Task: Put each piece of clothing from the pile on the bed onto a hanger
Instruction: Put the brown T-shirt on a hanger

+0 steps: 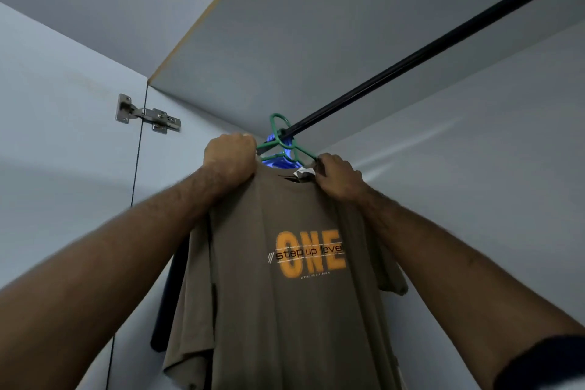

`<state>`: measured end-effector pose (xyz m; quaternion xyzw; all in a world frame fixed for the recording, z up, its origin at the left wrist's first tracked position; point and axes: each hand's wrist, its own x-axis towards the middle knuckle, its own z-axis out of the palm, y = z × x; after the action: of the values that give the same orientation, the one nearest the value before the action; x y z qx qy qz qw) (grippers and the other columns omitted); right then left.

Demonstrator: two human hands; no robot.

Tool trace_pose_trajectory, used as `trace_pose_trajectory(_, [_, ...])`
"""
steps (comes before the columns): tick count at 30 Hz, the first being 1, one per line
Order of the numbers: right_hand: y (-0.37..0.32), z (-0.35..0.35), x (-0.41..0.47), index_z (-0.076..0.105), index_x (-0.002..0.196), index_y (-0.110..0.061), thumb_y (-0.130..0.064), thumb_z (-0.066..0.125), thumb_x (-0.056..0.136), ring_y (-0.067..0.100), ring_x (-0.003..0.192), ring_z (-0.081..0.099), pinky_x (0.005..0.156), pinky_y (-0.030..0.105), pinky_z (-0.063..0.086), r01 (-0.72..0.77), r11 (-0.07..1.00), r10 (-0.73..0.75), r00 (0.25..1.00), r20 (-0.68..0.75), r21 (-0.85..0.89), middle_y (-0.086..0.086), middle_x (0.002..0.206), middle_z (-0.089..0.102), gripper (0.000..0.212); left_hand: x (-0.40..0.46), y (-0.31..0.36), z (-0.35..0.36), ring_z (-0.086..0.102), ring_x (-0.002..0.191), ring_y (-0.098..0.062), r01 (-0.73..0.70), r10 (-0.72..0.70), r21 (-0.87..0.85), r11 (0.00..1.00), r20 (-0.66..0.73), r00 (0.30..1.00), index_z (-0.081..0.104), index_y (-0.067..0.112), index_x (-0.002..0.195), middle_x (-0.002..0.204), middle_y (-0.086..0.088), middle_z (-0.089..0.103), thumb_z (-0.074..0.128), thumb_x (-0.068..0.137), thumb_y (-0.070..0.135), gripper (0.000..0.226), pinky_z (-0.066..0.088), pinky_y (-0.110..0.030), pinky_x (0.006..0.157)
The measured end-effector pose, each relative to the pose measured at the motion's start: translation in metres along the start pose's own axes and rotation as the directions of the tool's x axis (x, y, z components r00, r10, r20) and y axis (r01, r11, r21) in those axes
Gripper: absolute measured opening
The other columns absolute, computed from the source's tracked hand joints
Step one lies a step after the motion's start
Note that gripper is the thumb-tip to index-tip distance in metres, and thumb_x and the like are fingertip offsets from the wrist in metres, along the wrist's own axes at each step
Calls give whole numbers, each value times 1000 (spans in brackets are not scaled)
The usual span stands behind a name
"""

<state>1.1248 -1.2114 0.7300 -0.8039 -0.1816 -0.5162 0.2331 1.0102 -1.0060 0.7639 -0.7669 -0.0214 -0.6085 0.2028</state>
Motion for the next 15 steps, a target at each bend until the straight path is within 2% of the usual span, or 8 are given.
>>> trace_pose_trajectory(5, [15, 14, 21, 49, 124, -21, -50, 46, 99, 32, 118, 51, 96, 47, 44, 67, 994, -70, 997, 32, 88, 9, 130, 51, 38, 24, 18, 7, 64, 105, -39, 15, -16, 55, 998, 21, 1000, 61, 5, 114, 116, -17, 65, 50, 97, 15, 22, 49, -41, 80])
trace_pose_trajectory(10, [22, 20, 37, 46, 133, -18, -53, 49, 99, 31, 120, 50, 99, 49, 44, 95, 987, -100, 994, 36, 132, 11, 135, 50, 49, 40, 32, 17, 62, 108, -37, 11, -15, 91, 996, 46, 999, 58, 6, 116, 119, -16, 64, 49, 99, 17, 22, 48, -39, 83])
trace_pose_trajectory(15, [31, 30, 28, 45, 138, -20, -52, 55, 95, 29, 123, 48, 100, 49, 42, 152, 969, -162, 986, 34, 195, 7, 136, 50, 54, 33, 42, 28, 66, 102, -33, -41, 32, 207, 978, 44, 999, 58, 11, 117, 114, -10, 67, 45, 97, 13, 24, 41, -35, 69])
